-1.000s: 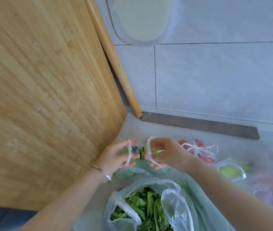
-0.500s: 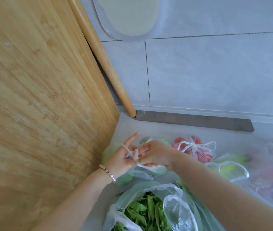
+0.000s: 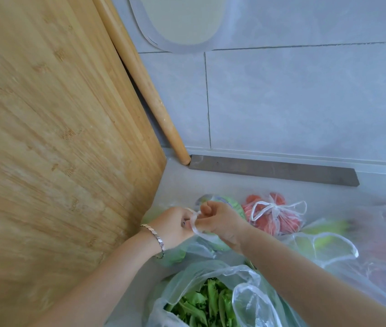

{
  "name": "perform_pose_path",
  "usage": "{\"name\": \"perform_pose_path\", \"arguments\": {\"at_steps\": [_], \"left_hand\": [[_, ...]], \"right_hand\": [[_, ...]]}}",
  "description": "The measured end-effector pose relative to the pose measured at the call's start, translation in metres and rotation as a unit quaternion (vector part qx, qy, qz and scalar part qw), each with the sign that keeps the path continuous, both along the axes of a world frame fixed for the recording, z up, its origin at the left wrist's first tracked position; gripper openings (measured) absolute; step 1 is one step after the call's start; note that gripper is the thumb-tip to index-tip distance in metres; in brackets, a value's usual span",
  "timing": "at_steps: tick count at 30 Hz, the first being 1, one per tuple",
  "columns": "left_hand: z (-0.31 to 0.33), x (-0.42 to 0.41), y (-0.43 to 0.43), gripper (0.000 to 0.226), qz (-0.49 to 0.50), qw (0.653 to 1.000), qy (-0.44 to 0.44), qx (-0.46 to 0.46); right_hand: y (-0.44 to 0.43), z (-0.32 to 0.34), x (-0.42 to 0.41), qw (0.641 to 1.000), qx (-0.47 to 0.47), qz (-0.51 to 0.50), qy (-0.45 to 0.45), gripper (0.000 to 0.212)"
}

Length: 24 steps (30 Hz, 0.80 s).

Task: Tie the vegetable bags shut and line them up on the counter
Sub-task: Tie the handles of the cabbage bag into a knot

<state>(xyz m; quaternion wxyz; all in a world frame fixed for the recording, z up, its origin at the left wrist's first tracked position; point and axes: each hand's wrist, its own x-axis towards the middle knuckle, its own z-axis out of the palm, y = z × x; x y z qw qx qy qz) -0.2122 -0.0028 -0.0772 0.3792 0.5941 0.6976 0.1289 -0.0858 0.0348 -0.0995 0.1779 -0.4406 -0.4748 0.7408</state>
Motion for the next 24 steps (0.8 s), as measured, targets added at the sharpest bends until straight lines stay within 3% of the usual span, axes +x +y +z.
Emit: {"name": "perform_pose_path", "arguments": {"at_steps": [3,5,8,9,10,12,14,16,18,21,24], "left_hand": [[-0.014,-0.019,-0.007,0.038,0.106,0.987,-0.108,0.055],[-0.031,-0.035,-0.014,0.034,0.217,0.948,-0.222,0.072],[-0.050,-0.043,-0.022,0.038,0.278,0.864,-0.417,0.046],[-0.051,-0.040,-0.024,0.038,0.265,0.862,-0.430,0.036],[-0.051,-0.035,-0.023,0.034,0.237,0.883,-0.404,0.031],[-0.046,-0.030,-0.018,0.021,0.162,0.954,-0.253,0.026],[-0.041,-0.031,-0.015,0.042,0.042,0.995,-0.066,0.067],[-0.038,-0.034,-0.015,0.049,-0.040,0.991,0.056,0.117],[-0.036,-0.040,-0.015,0.048,-0.076,0.973,0.150,0.157],[-0.037,-0.042,-0.016,0.035,-0.151,0.938,0.261,0.170],[-0.046,-0.045,-0.018,0.029,-0.180,0.919,0.277,0.213]], "right_hand": [[0.011,-0.017,0.014,0.989,0.049,-0.029,-0.133,0.051],[0.012,-0.032,0.021,0.976,0.049,-0.021,-0.211,0.044],[0.012,-0.044,0.016,0.977,0.028,-0.042,-0.208,0.032],[0.014,-0.044,0.014,0.979,0.030,-0.057,-0.193,0.030],[0.017,-0.044,0.011,0.980,0.035,-0.071,-0.182,0.028],[0.026,-0.042,0.007,0.980,0.039,-0.093,-0.170,0.024],[0.036,-0.039,0.003,0.987,-0.009,-0.106,-0.124,0.025],[0.046,-0.035,-0.001,0.991,-0.034,-0.059,-0.111,0.026],[0.057,-0.027,-0.008,0.979,0.009,0.073,-0.189,0.019],[0.067,-0.007,-0.013,0.895,0.125,0.279,-0.326,0.018],[0.073,-0.001,-0.020,0.858,0.204,0.318,-0.348,0.030]]}}
